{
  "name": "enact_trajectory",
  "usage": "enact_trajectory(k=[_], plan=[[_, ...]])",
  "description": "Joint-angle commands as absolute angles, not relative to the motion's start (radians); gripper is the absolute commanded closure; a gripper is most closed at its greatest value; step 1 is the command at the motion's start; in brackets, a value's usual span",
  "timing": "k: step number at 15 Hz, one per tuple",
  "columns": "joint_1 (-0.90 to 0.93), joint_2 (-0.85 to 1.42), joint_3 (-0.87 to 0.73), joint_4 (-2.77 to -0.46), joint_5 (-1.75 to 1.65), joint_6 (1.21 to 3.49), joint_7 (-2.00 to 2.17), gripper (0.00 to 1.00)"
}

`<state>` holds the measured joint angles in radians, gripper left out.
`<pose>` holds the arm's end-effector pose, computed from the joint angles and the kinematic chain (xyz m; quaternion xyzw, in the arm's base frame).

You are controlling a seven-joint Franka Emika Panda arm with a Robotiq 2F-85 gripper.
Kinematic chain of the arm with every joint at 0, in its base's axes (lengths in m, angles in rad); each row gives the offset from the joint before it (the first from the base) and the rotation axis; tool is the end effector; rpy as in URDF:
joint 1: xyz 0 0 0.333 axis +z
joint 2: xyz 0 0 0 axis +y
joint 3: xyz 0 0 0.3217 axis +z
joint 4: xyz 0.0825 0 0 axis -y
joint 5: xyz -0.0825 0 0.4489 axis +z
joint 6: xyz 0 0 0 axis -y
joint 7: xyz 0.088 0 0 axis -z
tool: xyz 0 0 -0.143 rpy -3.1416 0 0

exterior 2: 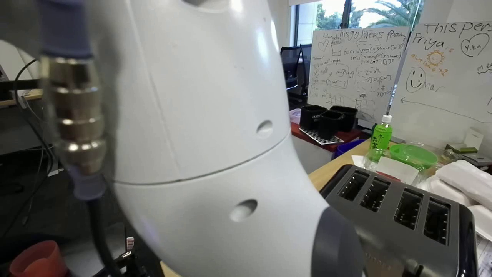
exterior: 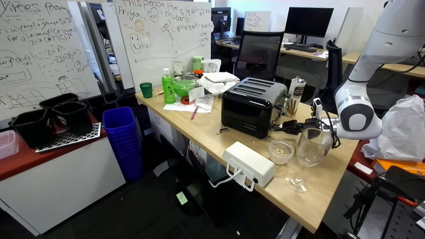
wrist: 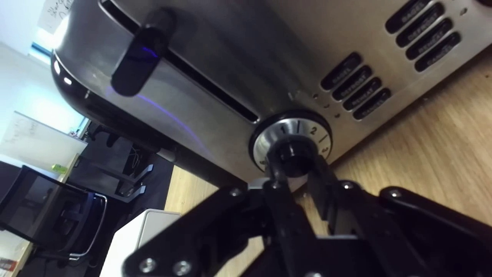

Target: Turn the knob on the toaster clockwise

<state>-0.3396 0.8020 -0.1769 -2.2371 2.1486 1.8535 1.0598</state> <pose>0.4616 -0.1806 -0.0631 0.1629 0.7957 0.3702 0.4508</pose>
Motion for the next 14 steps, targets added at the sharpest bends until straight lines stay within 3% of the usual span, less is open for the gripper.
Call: enact_trajectory(k=[1,14], plan=[[-0.384,0.812,-0.162,-2.215,2.162,1.789,1.175,0.95],[-0.376,0.823,-0.167,-2.210,2.169,1.788,1.388,0.95]])
